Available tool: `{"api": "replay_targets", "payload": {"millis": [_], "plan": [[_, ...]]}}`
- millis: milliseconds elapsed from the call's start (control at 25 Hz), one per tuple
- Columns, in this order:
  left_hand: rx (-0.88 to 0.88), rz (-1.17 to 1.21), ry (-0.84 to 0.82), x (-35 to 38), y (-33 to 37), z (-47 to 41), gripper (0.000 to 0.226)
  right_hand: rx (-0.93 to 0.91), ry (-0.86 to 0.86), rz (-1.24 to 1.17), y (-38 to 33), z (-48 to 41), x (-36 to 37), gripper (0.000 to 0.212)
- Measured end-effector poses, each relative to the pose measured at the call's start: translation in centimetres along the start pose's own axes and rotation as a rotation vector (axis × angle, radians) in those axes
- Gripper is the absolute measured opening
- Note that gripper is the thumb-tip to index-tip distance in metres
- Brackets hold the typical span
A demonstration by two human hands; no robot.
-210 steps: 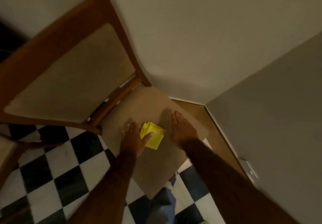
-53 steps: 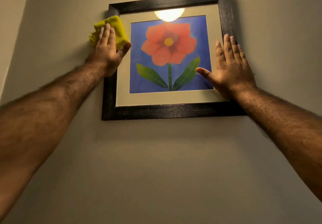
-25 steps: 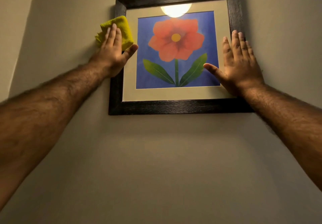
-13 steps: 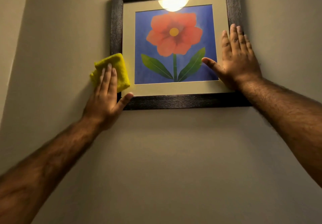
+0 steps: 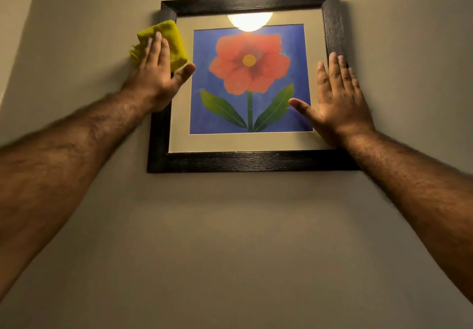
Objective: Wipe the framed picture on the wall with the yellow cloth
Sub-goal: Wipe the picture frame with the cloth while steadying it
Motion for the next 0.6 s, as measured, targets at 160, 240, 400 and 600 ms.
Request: {"api": "replay_targets", "payload": {"millis": [160, 240, 400, 600], "plan": [[0.021, 0.029, 0.052, 1.9, 0.0, 3.7, 0.104, -0.005, 0.004, 0.004, 0.0, 0.0, 0.1, 0.108], [0.05, 0.018, 0.07, 3.3, -0.1, 7.3, 0.102, -0.008, 0.008, 0.001, 0.0, 0.0, 0.1, 0.107], [0.068, -0.001, 0.042, 5.1, -0.1, 12.9, 0.097, -0.01, 0.018, 0.001, 0.1, 0.0, 0.1, 0.106], [0.087, 0.054, 0.183, 0.7, 0.2, 12.0, 0.055, -0.018, 0.038, -0.005, 0.1, -0.1, 0.2, 0.106]]}}
Point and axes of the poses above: each hand's wrist, its own z-axis away from the middle knuckle, its own x-axis out of the palm, y = z × x, the point moved 5 cm from there along -z, towards the middle knuckle, and after that the axes turned 9 degrees about -y, right-handed, at the moved point
